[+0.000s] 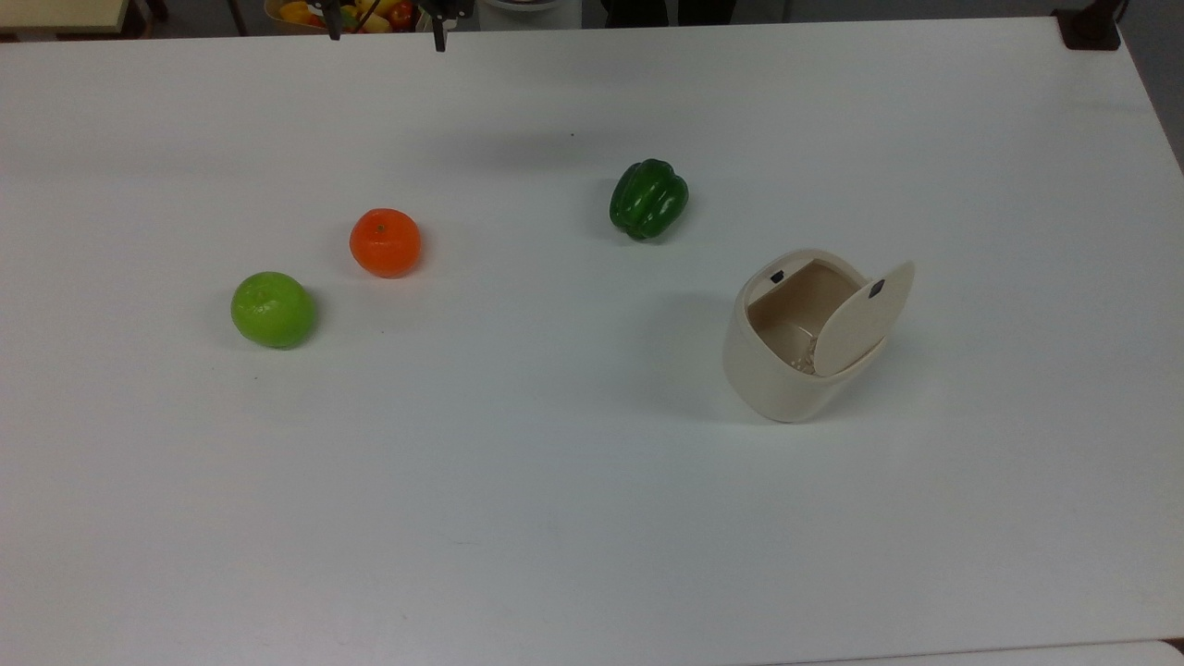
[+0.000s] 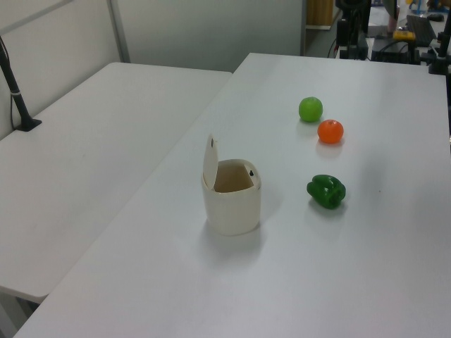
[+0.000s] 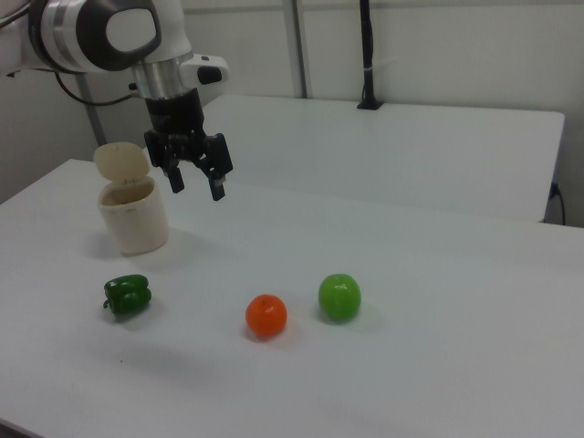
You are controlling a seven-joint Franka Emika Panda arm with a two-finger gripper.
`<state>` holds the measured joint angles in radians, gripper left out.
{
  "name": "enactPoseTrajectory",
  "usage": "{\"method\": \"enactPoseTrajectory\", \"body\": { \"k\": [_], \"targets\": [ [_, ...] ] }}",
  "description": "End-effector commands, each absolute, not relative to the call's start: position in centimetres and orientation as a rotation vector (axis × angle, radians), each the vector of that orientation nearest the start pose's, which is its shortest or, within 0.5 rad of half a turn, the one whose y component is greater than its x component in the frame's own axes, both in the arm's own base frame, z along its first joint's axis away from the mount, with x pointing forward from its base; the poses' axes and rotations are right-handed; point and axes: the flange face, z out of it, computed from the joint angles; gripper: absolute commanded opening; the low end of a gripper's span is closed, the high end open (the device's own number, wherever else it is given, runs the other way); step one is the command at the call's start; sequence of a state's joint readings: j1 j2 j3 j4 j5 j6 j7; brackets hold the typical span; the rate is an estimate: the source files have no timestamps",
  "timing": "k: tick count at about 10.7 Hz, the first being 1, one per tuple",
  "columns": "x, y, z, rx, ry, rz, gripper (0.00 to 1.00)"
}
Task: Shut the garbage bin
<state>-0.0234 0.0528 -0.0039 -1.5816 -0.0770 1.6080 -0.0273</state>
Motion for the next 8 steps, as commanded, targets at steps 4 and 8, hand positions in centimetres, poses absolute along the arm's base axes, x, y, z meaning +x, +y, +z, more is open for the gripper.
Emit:
{"method": "enactPoseTrajectory", "body": {
  "k": [4,8],
  "targets": [
    [56.8,-2.1,59.0,-3.232,-0.018,0.063,0.00],
    [57.9,-1.3,58.4,-3.220,-0.040,0.025,0.00]
  ]
}}
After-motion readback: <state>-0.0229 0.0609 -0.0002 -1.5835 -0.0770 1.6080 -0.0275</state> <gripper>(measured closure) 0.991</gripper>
